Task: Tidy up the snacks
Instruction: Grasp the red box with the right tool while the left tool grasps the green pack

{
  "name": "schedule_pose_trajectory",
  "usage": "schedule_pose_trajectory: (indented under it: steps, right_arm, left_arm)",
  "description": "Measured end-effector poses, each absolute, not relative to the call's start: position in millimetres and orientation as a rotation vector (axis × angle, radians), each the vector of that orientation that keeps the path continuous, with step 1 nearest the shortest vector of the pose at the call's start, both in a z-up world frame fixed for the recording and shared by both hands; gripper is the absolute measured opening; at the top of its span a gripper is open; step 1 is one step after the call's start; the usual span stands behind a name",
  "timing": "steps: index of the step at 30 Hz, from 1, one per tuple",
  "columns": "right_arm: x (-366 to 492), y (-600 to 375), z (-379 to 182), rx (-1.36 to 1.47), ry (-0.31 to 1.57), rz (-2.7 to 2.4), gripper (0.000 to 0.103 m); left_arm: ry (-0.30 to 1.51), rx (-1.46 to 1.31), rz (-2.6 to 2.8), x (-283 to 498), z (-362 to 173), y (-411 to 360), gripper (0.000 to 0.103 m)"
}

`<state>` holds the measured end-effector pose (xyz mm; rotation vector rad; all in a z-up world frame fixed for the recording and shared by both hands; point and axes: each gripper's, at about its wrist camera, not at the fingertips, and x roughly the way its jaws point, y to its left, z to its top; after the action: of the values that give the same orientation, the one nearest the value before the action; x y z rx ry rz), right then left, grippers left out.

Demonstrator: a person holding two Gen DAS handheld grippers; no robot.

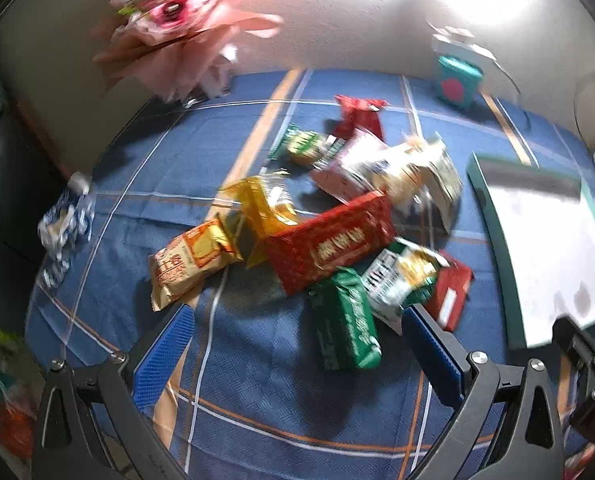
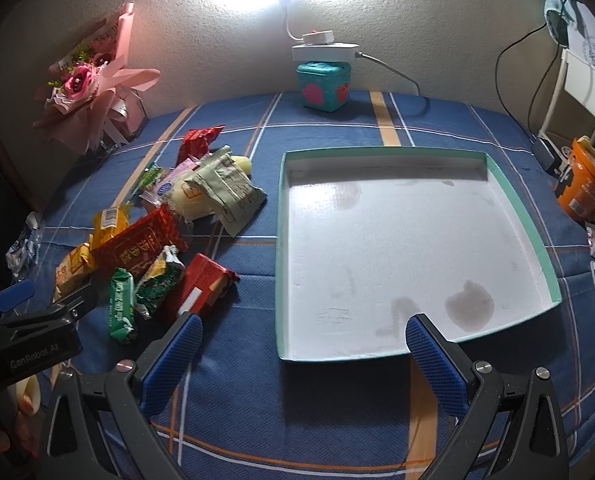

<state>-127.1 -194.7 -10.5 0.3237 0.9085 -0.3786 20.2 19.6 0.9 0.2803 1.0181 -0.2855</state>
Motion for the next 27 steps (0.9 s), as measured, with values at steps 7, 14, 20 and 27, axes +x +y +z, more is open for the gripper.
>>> schedule_pose_trajectory:
  steps: [7, 14, 20, 27]
  right_arm:
    - [-103, -178, -9, 0.339, 0.903, -0.279, 0.103]
    - [-72, -167, -28, 0.417, 0.975, -0.177, 0.095]
    - [-54, -159, -47, 0.422, 1.048, -0.147, 0.081]
    - [-42, -155, -54, 0.407, 1.073, -0.147, 0.077]
  left_arm:
    - [1.104, 0.086, -0.186, 47, -9, 60, 0.103]
    - [1.221, 0.019, -0.234, 57, -33, 54, 0.103]
    - [1.327, -0.034, -0.285, 62, -56, 41, 0.089]
    - [1.370, -0.081, -0.325, 66, -70, 31, 0.080]
